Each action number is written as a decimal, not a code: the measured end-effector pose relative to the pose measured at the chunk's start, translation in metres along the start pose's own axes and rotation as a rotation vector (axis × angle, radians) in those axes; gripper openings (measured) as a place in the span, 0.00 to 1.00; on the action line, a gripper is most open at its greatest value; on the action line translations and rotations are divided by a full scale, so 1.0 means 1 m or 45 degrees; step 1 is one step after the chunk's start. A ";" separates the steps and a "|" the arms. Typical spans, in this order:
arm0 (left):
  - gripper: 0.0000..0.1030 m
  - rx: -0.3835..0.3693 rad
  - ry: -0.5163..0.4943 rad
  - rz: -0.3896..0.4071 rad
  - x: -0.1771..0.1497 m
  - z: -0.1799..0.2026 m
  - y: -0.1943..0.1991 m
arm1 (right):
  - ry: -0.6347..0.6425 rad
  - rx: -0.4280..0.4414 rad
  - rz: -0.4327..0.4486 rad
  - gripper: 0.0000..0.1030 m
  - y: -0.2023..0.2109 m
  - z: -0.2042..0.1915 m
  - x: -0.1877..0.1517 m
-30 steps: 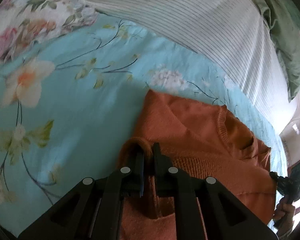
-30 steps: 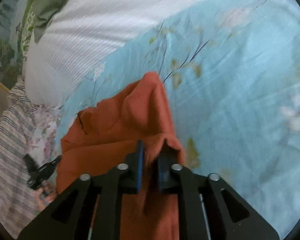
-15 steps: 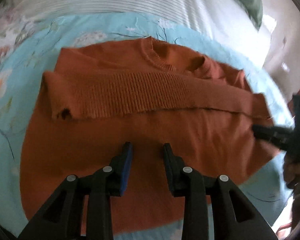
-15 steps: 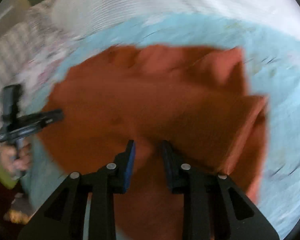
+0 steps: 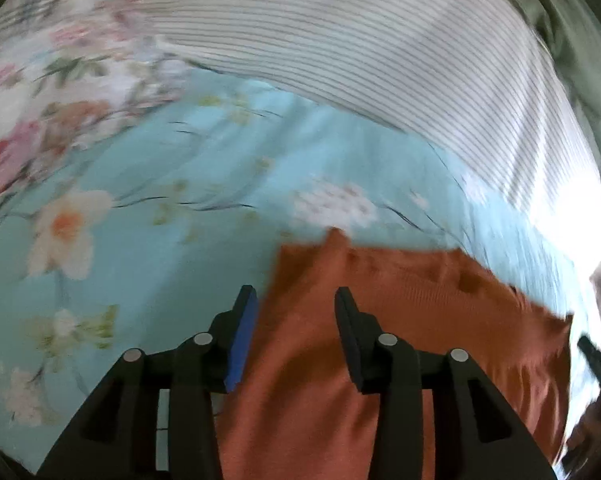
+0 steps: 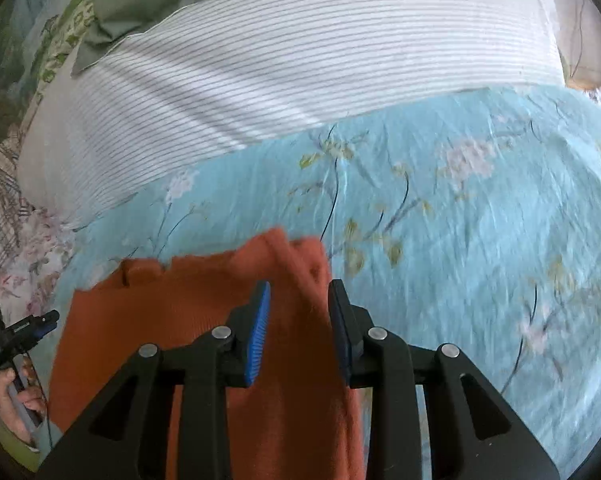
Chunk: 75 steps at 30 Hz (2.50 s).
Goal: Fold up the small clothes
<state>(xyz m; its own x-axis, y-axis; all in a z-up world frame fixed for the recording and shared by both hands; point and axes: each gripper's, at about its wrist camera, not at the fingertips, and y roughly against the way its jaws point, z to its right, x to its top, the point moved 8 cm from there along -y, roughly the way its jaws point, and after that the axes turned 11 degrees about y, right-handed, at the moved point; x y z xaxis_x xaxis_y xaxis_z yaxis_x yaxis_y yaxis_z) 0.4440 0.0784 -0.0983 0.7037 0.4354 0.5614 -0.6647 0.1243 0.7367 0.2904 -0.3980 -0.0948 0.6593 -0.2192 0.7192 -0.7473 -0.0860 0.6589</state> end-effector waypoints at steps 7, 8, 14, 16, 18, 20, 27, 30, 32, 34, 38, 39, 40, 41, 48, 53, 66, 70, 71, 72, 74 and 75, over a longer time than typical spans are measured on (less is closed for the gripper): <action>0.43 -0.092 0.035 -0.031 -0.056 -0.025 0.046 | 0.017 0.156 -0.076 0.34 0.010 -0.046 -0.064; 0.44 -0.113 0.037 -0.043 -0.067 -0.024 0.052 | 0.011 0.162 -0.092 0.36 0.013 -0.050 -0.075; 0.59 -0.264 0.099 -0.111 -0.135 -0.031 0.099 | -0.094 0.179 -0.083 0.36 0.039 -0.051 -0.114; 0.61 -0.289 0.125 -0.131 -0.152 -0.035 0.109 | -0.134 0.185 -0.077 0.38 0.049 -0.050 -0.122; 0.65 -0.297 0.151 -0.150 -0.164 -0.038 0.112 | -0.148 0.197 -0.080 0.45 0.057 -0.054 -0.128; 0.67 -0.309 0.202 -0.169 -0.178 -0.044 0.114 | -0.150 0.207 -0.081 0.49 0.064 -0.059 -0.133; 0.69 -0.378 0.378 -0.211 -0.186 -0.053 0.097 | -0.138 0.266 -0.102 0.53 0.078 -0.079 -0.148; 0.69 -0.381 0.411 -0.186 -0.178 -0.053 0.089 | -0.145 0.281 -0.111 0.57 0.079 -0.083 -0.152; 0.69 -0.370 0.430 -0.163 -0.171 -0.053 0.082 | -0.141 0.282 -0.118 0.57 0.078 -0.085 -0.152; 0.69 -0.354 0.446 -0.138 -0.162 -0.052 0.074 | -0.141 0.288 -0.123 0.57 0.076 -0.086 -0.152; 0.55 -0.300 0.441 -0.088 -0.146 -0.049 0.060 | -0.147 0.298 -0.127 0.57 0.073 -0.086 -0.151; 0.37 -0.281 0.429 -0.083 -0.142 -0.048 0.056 | -0.148 0.301 -0.127 0.57 0.071 -0.085 -0.150; 0.24 -0.271 0.425 -0.096 -0.140 -0.048 0.051 | -0.146 0.305 -0.127 0.57 0.070 -0.086 -0.148; 0.21 -0.283 0.434 -0.110 -0.138 -0.048 0.048 | -0.141 0.307 -0.126 0.57 0.069 -0.086 -0.147; 0.10 -0.335 0.177 0.004 -0.125 0.011 0.087 | -0.145 0.337 -0.120 0.57 0.062 -0.077 -0.126; 0.07 -0.426 -0.108 0.028 -0.140 0.089 0.111 | -0.184 0.426 -0.135 0.57 0.054 -0.073 -0.108; 0.06 -0.167 -0.803 0.105 -0.238 0.169 0.073 | -0.117 0.768 -0.399 0.73 -0.036 -0.155 -0.061; 0.06 -0.223 -0.774 0.106 -0.231 0.166 0.080 | -0.040 0.843 -0.501 0.73 -0.073 -0.199 -0.051; 0.06 -0.227 -0.775 0.109 -0.229 0.166 0.082 | -0.030 0.849 -0.520 0.72 -0.082 -0.207 -0.050; 0.06 -0.230 -0.779 0.112 -0.229 0.166 0.085 | -0.016 0.861 -0.533 0.63 -0.091 -0.216 -0.049; 0.06 -0.235 -0.784 0.117 -0.228 0.167 0.089 | -0.002 0.863 -0.524 0.32 -0.104 -0.227 -0.044; 0.06 -0.239 -0.784 0.117 -0.227 0.166 0.092 | -0.008 0.868 -0.523 0.22 -0.108 -0.230 -0.041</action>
<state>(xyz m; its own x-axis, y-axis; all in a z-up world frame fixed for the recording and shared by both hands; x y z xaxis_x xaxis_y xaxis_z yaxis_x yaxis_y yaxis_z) 0.2646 -0.1575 -0.0958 0.6200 -0.1322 0.7733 -0.7222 0.2888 0.6285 0.3627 -0.1558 -0.1448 0.8941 -0.0462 0.4455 -0.3319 -0.7364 0.5896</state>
